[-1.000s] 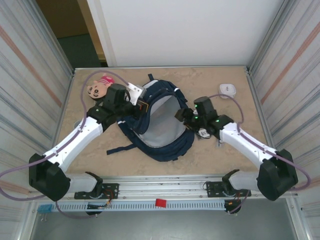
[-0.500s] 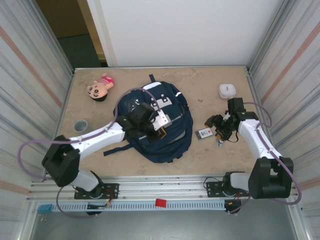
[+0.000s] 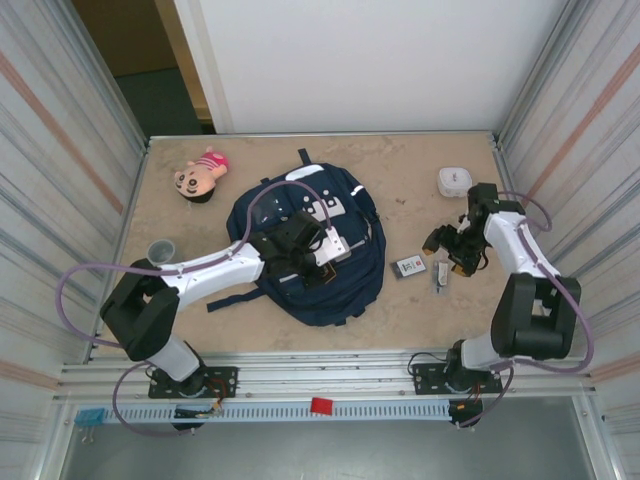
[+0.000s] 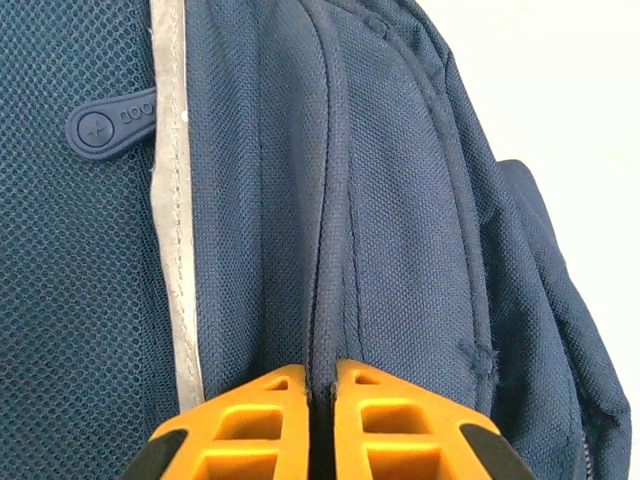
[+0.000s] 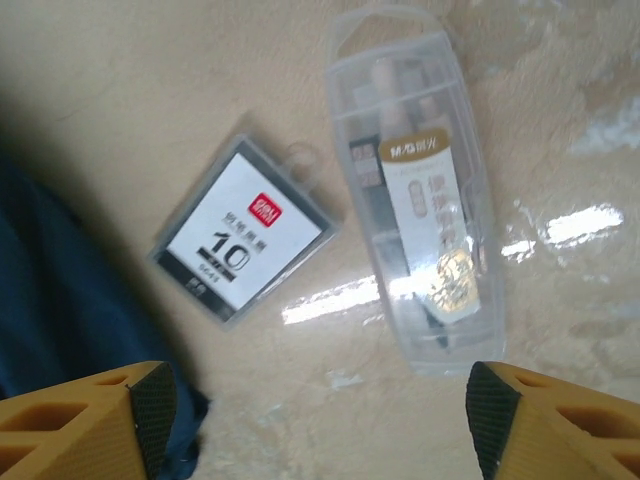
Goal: Pack the student bag
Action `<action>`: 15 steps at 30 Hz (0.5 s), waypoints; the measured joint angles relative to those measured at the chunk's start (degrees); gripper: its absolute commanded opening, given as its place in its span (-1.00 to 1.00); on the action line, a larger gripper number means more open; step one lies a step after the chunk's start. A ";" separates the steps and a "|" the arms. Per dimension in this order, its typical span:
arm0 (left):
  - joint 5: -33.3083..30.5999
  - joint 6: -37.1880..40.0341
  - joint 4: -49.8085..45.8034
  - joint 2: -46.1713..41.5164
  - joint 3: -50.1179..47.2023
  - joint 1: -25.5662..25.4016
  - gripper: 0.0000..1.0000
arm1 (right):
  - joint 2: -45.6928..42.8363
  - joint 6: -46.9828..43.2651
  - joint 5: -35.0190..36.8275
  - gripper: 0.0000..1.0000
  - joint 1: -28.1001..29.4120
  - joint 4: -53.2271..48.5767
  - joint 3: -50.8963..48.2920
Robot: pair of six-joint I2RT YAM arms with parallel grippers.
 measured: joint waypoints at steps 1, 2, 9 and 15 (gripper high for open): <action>-0.11 0.00 -0.02 0.00 0.02 0.00 -0.85 | 1.31 -0.66 0.20 0.56 0.00 -0.07 0.46; -0.24 -0.04 -0.04 0.00 0.02 0.00 -0.84 | 2.32 -0.81 -0.11 0.56 0.09 0.00 0.72; -0.55 -0.96 -0.74 0.00 1.33 0.00 0.02 | 3.87 0.79 -3.08 0.56 4.44 0.46 0.85; 1.22 -4.15 -1.25 0.04 8.00 -0.02 0.41 | 4.00 0.61 -7.72 0.53 0.26 0.55 1.20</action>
